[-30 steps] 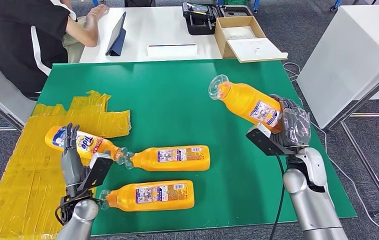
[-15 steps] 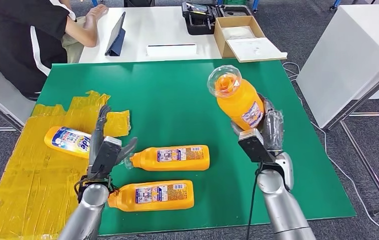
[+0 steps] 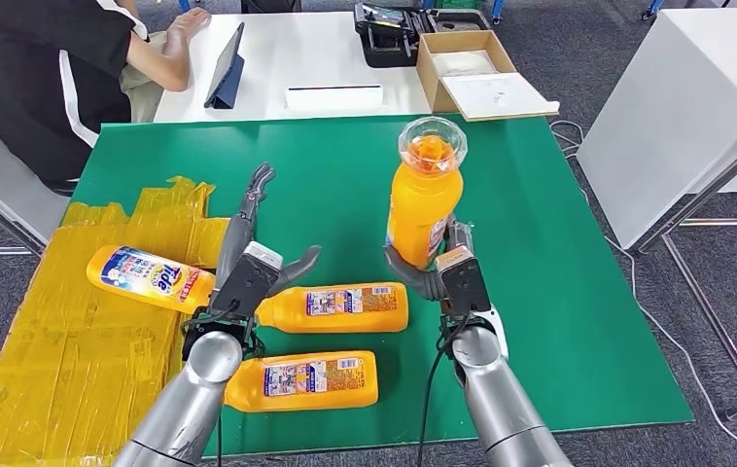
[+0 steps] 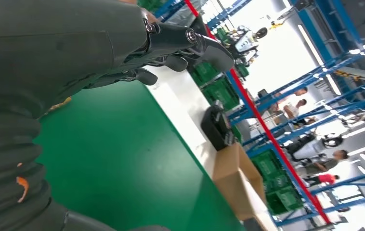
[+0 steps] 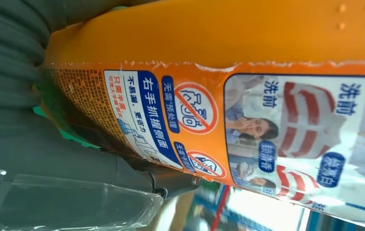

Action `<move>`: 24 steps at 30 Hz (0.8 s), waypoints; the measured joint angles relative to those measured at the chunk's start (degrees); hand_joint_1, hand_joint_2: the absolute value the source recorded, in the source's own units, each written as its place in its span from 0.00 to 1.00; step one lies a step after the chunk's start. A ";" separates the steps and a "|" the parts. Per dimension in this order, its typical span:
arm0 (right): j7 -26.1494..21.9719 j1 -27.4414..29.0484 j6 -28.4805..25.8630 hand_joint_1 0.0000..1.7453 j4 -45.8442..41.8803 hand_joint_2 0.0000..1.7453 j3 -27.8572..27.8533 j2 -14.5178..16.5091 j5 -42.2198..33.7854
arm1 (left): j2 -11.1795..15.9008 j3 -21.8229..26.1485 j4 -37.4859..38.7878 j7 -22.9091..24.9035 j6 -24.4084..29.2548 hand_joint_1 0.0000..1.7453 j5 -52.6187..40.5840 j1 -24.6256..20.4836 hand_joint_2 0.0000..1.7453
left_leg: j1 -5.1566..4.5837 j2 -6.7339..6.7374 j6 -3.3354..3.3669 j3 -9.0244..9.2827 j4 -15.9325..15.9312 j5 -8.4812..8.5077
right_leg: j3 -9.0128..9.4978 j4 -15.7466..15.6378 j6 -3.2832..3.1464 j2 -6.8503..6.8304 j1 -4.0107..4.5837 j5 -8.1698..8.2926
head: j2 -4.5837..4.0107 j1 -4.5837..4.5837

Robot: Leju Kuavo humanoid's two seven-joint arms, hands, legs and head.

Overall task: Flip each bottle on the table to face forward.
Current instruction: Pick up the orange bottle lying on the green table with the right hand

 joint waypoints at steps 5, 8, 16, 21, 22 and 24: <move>0.01 -2.15 0.89 1.00 5.04 1.00 3.32 1.49 0.54 | -0.30 -0.63 0.04 -0.02 0.36 0.00 0.81 -0.85 1.00 | 0.00 0.02 0.00 0.00 0.00 0.00 | -0.04 0.00 0.00 0.01 0.00 0.00 | 0.00 -0.01; 0.06 -3.43 1.19 1.00 7.47 1.00 4.52 1.95 0.54 | -0.45 -0.62 0.24 -0.09 0.32 0.00 1.20 -1.26 1.00 | 0.00 0.01 -0.01 0.00 0.00 0.00 | -0.04 0.01 0.00 0.01 0.00 0.00 | 0.00 0.01; 0.12 -5.17 1.63 1.00 12.12 1.00 6.80 2.79 0.63 | -0.67 -0.60 1.04 -0.52 0.08 0.00 1.94 -2.24 1.00 | -0.01 0.02 -0.01 -0.03 0.00 0.01 | -0.04 0.01 0.00 0.01 0.00 0.00 | 0.00 0.00; 0.12 -5.72 1.02 1.00 13.43 1.00 7.41 2.92 0.51 | -0.67 -0.59 1.17 -0.78 -0.03 0.00 2.16 -2.30 1.00 | -0.01 0.02 -0.01 -0.03 0.00 0.01 | -0.04 0.01 0.00 0.01 0.00 0.00 | 0.00 0.00; 0.12 -5.79 0.95 1.00 13.62 1.00 7.50 2.92 0.47 | -0.67 -0.59 1.17 -0.79 -0.03 0.00 2.18 -2.30 1.00 | -0.01 0.02 -0.01 -0.03 0.00 0.01 | -0.04 0.01 0.00 0.01 0.00 0.00 | 0.00 0.00; 0.12 -5.91 0.90 1.00 13.98 1.00 7.61 2.93 0.43 | -0.67 -0.59 1.17 -0.81 -0.03 0.00 2.18 -2.30 1.00 | -0.01 0.02 -0.01 -0.03 0.00 0.01 | -0.04 0.01 0.00 0.01 0.00 0.00 | 0.00 0.00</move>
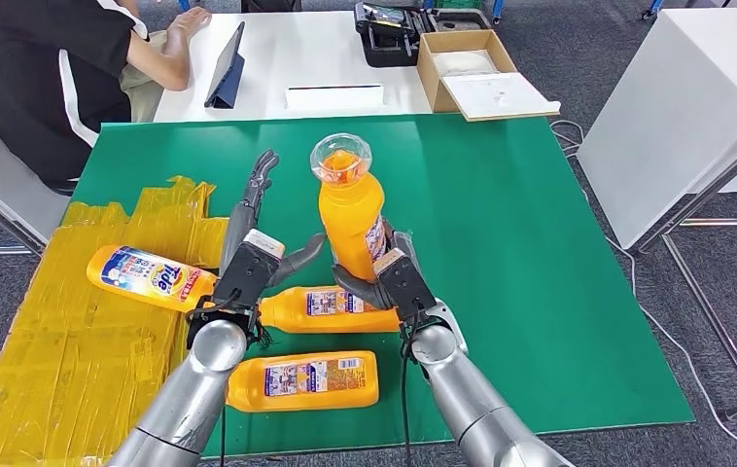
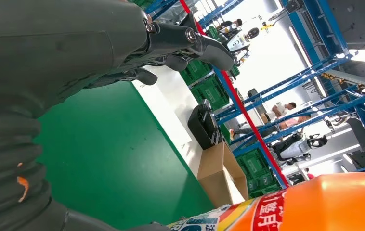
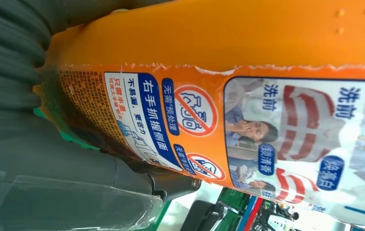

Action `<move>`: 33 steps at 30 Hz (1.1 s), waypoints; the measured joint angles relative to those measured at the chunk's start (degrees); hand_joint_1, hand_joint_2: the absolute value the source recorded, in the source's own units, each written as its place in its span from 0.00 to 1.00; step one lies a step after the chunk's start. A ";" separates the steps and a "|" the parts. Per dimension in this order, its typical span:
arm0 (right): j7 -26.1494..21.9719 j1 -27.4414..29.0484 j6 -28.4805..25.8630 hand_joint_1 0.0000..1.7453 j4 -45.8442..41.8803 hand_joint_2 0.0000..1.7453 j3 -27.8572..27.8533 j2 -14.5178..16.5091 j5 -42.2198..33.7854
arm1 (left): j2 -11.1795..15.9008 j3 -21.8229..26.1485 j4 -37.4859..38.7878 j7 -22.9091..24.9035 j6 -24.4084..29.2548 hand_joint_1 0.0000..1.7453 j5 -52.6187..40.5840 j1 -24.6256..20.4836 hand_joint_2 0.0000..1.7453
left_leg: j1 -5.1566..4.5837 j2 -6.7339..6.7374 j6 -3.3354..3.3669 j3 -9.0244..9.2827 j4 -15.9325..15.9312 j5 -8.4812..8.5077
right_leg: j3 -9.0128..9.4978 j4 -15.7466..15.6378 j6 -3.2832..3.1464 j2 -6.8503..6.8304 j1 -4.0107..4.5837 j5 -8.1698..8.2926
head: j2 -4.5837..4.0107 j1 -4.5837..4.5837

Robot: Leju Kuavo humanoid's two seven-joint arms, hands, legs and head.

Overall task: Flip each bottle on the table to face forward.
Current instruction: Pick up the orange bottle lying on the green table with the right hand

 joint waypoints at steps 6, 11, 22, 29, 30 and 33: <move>0.02 -0.64 -1.49 1.00 0.99 1.00 0.02 0.02 -0.22 | -0.01 -0.01 0.20 -0.08 0.00 0.00 0.06 -0.03 1.00 | 0.00 0.00 0.00 0.00 0.00 0.00 | 0.00 0.00 0.00 0.00 0.00 0.00 | 0.00 0.01; 0.02 -2.55 -5.51 1.00 1.80 1.00 -0.73 0.01 -0.81 | -0.07 -0.02 0.41 -0.14 0.16 0.00 0.21 -0.05 1.00 | 0.00 0.00 0.00 0.01 0.01 0.01 | -0.01 0.00 0.00 0.00 0.00 0.00 | 0.00 0.00; -0.09 -4.77 -8.69 1.00 3.08 1.00 -3.28 -0.14 -0.33 | -0.07 -0.98 0.42 0.75 -5.67 0.00 7.43 -0.15 1.00 | 0.00 0.01 0.00 0.00 0.01 0.02 | -0.01 0.00 0.00 0.00 0.00 0.00 | 0.00 -0.01; -0.25 -4.80 -9.53 1.00 3.31 1.00 -3.70 -0.15 0.77 | -0.07 -1.72 0.01 1.59 -8.06 0.00 10.33 -0.20 1.00 | 0.00 0.00 0.00 0.00 0.01 0.02 | -0.01 0.00 0.00 0.00 0.00 0.00 | 0.00 0.00; -0.25 -4.80 -9.62 1.00 3.31 1.00 -3.78 -0.15 0.94 | -0.07 -1.90 -0.24 1.83 -8.41 0.00 10.82 -0.20 1.00 | 0.00 0.00 0.00 0.00 0.01 0.02 | -0.01 0.00 0.00 0.00 0.00 0.00 | 0.00 0.00; -0.23 -4.80 -9.74 1.00 3.31 1.00 -3.96 -0.15 1.20 | -0.07 -2.39 -0.91 2.43 -9.24 0.00 11.92 -0.20 1.00 | 0.00 0.00 0.00 0.00 0.01 0.02 | -0.01 0.00 0.00 0.00 0.00 0.00 | 0.00 0.01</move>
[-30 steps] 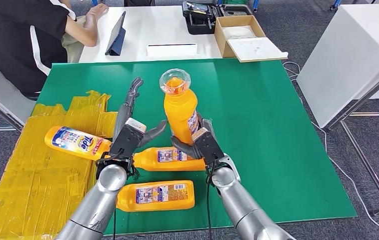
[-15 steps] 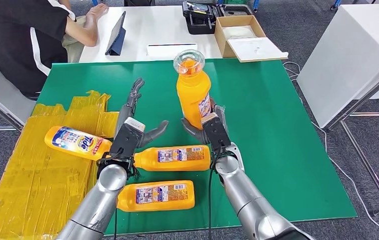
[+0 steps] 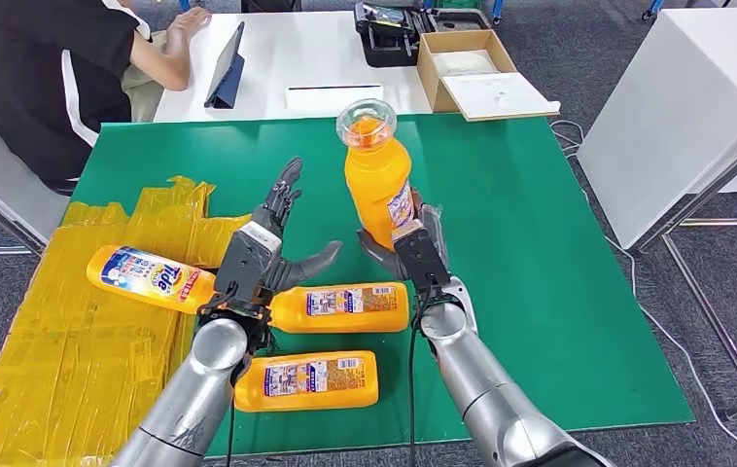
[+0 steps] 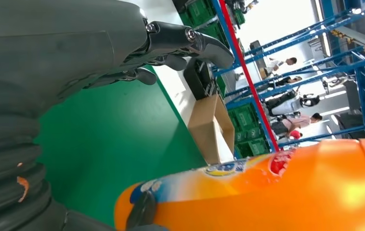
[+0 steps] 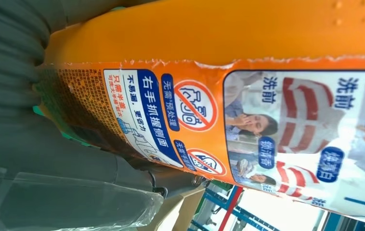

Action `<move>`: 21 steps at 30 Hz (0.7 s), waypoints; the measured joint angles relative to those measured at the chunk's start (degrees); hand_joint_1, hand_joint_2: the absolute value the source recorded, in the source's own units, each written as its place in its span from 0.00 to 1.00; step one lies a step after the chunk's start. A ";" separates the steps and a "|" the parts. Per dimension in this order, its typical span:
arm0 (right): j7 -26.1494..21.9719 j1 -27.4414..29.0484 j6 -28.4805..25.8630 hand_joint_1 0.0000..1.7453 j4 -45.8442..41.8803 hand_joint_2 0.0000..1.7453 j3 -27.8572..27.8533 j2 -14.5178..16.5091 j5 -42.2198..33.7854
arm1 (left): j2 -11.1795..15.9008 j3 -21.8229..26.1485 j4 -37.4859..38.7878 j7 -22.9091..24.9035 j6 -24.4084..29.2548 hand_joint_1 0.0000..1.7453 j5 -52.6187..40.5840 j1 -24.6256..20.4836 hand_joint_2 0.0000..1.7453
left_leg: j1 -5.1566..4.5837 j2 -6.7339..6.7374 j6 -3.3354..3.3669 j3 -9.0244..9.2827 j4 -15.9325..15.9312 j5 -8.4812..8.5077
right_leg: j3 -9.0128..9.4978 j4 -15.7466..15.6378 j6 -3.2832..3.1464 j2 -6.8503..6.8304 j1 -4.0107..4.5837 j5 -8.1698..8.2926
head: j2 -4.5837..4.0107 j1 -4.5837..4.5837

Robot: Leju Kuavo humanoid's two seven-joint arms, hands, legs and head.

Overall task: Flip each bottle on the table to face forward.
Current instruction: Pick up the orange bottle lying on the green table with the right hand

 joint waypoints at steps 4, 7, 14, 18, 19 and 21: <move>0.18 0.01 -0.13 1.00 -0.01 1.00 -0.07 -0.01 0.51 | 0.00 -0.13 -0.53 0.92 -1.30 0.00 1.72 -0.01 1.00 | 0.00 0.00 0.00 0.00 0.00 0.00 | 0.00 0.00 0.00 0.00 0.00 0.00 | 0.00 -0.01; 0.34 0.06 -0.15 1.00 -0.02 1.00 -0.07 0.00 0.98 | 0.00 -0.17 -0.73 1.27 -1.67 0.00 2.32 -0.02 1.00 | 0.00 0.00 0.00 0.00 0.00 0.00 | 0.00 0.00 0.00 0.00 0.00 0.00 | 0.00 -0.01; 1.79 0.84 1.39 1.00 0.04 1.00 1.53 0.79 5.75 | 0.00 -0.62 -1.02 1.38 -1.42 0.00 3.15 -0.10 1.00 | 0.01 0.01 0.00 -0.01 0.00 0.00 | -0.01 0.01 0.00 0.01 0.00 0.00 | 0.00 -0.01; 2.19 1.35 1.33 1.00 0.32 1.00 3.79 1.91 7.94 | 0.00 -1.02 -1.04 1.35 -1.18 0.00 3.42 -0.22 1.00 | 0.02 -0.01 0.00 -0.01 -0.01 0.00 | -0.03 0.01 0.00 0.00 0.00 0.00 | 0.00 -0.01; 2.34 1.38 1.28 1.00 0.45 1.00 4.27 2.15 8.23 | 0.00 -1.12 -1.04 1.34 -1.13 0.00 3.53 -0.23 1.00 | 0.02 -0.01 0.00 -0.01 -0.01 0.00 | -0.03 0.01 0.00 0.00 0.00 0.00 | 0.00 -0.01; 2.53 1.40 1.29 1.00 0.80 1.00 5.20 2.57 8.73 | -0.01 -1.33 -1.04 1.24 -0.85 0.00 3.71 -0.22 1.00 | 0.02 0.00 0.00 -0.01 -0.01 0.00 | -0.02 0.01 0.00 0.00 0.00 0.00 | 0.00 -0.01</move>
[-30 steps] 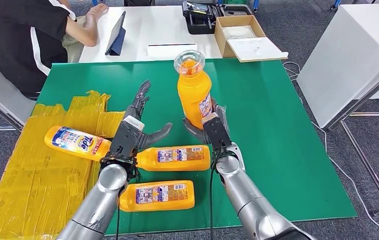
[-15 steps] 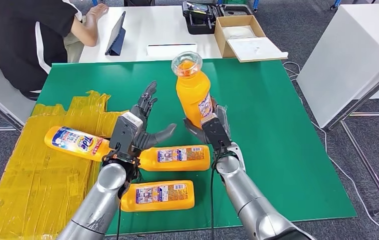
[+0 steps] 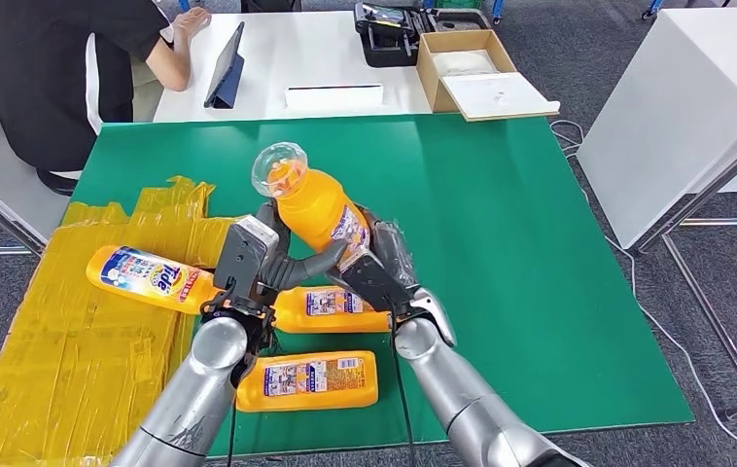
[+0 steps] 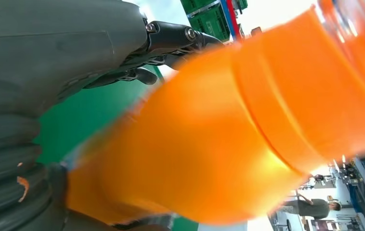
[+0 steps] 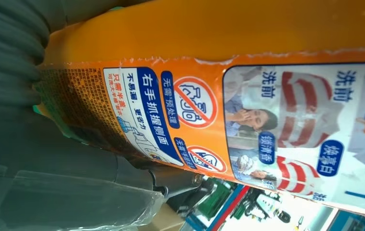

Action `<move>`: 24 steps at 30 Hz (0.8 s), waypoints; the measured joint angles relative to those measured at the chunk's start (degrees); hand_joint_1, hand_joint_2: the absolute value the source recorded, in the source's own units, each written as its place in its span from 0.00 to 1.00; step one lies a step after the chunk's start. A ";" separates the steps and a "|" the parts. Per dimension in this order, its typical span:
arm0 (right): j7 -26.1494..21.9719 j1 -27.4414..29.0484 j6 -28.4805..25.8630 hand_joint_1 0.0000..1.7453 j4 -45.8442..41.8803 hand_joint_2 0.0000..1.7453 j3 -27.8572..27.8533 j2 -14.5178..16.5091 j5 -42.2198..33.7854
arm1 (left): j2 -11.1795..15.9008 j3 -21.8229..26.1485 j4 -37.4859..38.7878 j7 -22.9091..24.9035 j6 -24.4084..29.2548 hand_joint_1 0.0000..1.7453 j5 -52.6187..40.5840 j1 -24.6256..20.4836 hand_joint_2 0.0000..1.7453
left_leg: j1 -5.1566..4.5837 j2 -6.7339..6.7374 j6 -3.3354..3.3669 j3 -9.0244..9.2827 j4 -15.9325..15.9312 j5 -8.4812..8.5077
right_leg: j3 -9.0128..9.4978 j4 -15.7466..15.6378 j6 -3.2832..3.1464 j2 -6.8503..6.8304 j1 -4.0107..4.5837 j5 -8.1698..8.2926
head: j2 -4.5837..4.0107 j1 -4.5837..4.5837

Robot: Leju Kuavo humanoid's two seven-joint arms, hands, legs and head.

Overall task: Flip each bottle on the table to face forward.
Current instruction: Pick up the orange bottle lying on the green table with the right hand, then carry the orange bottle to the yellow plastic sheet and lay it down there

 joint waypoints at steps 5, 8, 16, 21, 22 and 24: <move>-0.31 -0.01 0.10 1.00 1.54 1.00 1.96 1.03 1.12 | 0.01 -0.09 0.00 -0.75 0.87 0.00 0.25 0.14 1.00 | 0.00 -0.01 0.00 -0.01 0.00 0.00 | 0.01 0.01 0.00 0.00 0.00 0.00 | 0.00 0.00; -0.37 -0.18 -0.04 1.00 2.57 1.00 2.72 1.59 1.54 | 0.01 -0.04 0.00 -0.91 0.93 0.00 0.39 0.18 1.00 | -0.01 -0.02 -0.01 -0.03 0.00 0.01 | 0.01 0.01 0.00 -0.01 0.00 0.00 | 0.00 0.00; -0.43 -1.79 -0.22 1.00 5.78 1.00 4.00 2.85 2.24 | 0.02 0.78 0.32 -1.91 1.33 0.32 1.44 0.25 1.00 | -0.02 -0.02 -0.02 -0.05 0.00 0.01 | 0.00 0.02 0.00 -0.01 0.00 0.00 | 0.00 0.01; -0.49 -2.69 -0.22 1.00 7.30 1.00 4.57 3.20 2.17 | 0.03 1.40 0.46 -2.83 1.79 1.00 2.38 0.62 1.00 | -0.02 -0.01 -0.03 -0.05 0.00 0.02 | 0.00 0.02 0.00 0.00 0.00 0.00 | 0.00 0.00; -0.56 -2.91 -0.20 1.00 7.63 1.00 4.65 3.29 2.11 | 0.03 1.52 0.46 -3.19 1.99 1.00 2.79 0.72 1.00 | -0.02 -0.01 -0.03 -0.05 0.00 0.02 | 0.00 0.02 0.00 0.00 0.00 0.00 | 0.00 0.00; -0.79 -3.34 -0.19 1.00 8.30 1.00 4.78 3.47 1.86 | 0.03 1.90 0.46 -3.82 2.27 1.00 3.48 0.86 1.00 | -0.01 -0.02 -0.03 -0.05 0.00 0.02 | 0.00 0.02 0.00 0.00 0.00 0.00 | 0.00 0.00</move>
